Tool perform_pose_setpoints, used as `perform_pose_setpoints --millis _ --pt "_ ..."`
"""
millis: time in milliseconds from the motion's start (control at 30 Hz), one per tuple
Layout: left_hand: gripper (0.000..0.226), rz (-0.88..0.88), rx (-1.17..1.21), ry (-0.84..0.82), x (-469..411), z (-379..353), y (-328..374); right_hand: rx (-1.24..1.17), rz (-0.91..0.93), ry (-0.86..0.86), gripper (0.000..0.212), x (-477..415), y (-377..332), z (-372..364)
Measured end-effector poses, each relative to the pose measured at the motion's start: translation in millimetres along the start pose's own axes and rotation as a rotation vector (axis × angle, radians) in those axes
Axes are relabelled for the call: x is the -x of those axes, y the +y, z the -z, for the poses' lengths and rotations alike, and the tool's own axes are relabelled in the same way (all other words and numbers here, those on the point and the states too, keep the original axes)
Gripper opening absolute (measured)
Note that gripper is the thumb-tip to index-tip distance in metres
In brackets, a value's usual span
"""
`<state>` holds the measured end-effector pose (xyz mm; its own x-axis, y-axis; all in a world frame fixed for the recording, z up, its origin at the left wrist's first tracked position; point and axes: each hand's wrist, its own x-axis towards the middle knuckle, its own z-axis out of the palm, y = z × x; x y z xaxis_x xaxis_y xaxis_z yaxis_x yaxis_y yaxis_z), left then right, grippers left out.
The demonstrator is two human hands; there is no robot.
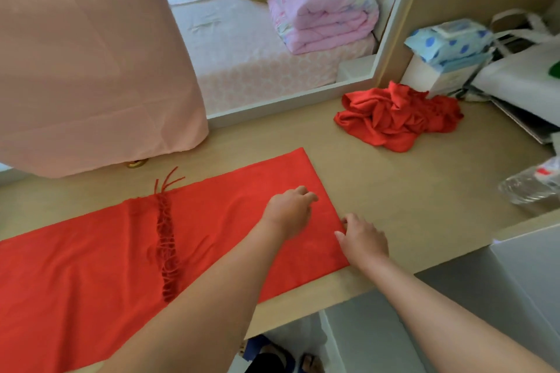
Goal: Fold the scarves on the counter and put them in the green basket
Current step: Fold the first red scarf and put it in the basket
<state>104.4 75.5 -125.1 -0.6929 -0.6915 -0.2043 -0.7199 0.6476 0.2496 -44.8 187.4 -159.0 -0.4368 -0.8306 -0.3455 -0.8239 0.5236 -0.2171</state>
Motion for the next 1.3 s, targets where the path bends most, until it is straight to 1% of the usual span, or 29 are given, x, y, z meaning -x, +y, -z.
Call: perform_pose_setpoints --millis 67,133,200,267,333,433,500,600,733,800,933,1000,1100,1133,1200,1233,1300 --pt "0.044 0.000 -0.065 -0.091 -24.0 -3.4 4.0 -0.041 -0.017 -0.018 0.030 -3.2 3.9 -2.0" --pt "0.058 -0.014 -0.131 -0.167 -45.1 -6.6 4.7 -0.065 -0.032 -0.030 0.027 -6.9 6.9 -1.4" --pt "0.075 -0.027 -0.198 -0.203 -64.3 -6.3 3.9 -0.109 -0.044 -0.031 0.022 -10.5 9.0 0.7" --pt "0.082 -0.045 -0.278 -0.209 -84.1 -4.9 0.9 -0.173 -0.047 -0.022 0.019 -12.7 10.3 2.2" --pt "0.077 -0.055 -0.337 -0.205 -103.4 -4.0 -6.9 -0.227 -0.037 -0.013 0.017 -14.1 10.6 1.7" --pt "0.059 -0.056 -0.380 -0.150 -119.5 -1.9 -18.4 -0.305 0.000 -0.007 0.012 -15.6 9.5 1.4" --pt "0.045 -0.051 -0.411 -0.101 -121.2 2.0 -23.5 -0.385 0.022 -0.007 0.018 -16.2 8.0 0.8" --pt "0.034 -0.031 -0.400 -0.046 -113.0 8.0 -32.3 -0.557 0.007 -0.048 0.027 -16.5 0.9 3.1" --pt "0.026 -0.022 -0.304 0.159 -81.7 27.5 -50.5 -0.727 0.004 -0.097 0.037 -17.3 -20.2 10.2" --pt "0.022 -0.003 -0.258 0.208 -59.4 40.2 -66.8 -0.763 0.054 -0.153 0.041 -13.5 -39.7 16.2" --pt "0.015 0.066 -0.205 0.238 -13.0 63.1 -113.4 -0.757 0.214 -0.244 0.043 1.8 -91.6 23.4" --pt "0.010 0.068 -0.178 0.274 13.7 74.2 -135.2 -0.752 0.269 -0.290 0.049 10.3 -118.1 21.6" --pt "0.011 0.087 -0.119 0.336 54.5 81.9 -173.1 -0.722 0.366 -0.347 0.061 26.0 -158.4 14.4" --pt "0.011 0.115 -0.095 0.341 67.1 82.7 -185.9 -0.712 0.408 -0.365 0.060 32.1 -171.7 11.5" --pt "0.012 0.170 -0.010 0.329 90.9 81.6 -213.3 -0.706 0.506 -0.387 0.048 43.6 -200.0 3.7" --pt "0.015 0.194 0.033 0.318 102.3 80.3 -226.6 -0.702 0.549 -0.394 0.041 49.6 -213.9 -0.2" --pt "0.021 0.238 0.091 0.298 125.5 78.9 -250.2 -0.689 0.602 -0.411 0.034 60.0 -241.1 -11.0"
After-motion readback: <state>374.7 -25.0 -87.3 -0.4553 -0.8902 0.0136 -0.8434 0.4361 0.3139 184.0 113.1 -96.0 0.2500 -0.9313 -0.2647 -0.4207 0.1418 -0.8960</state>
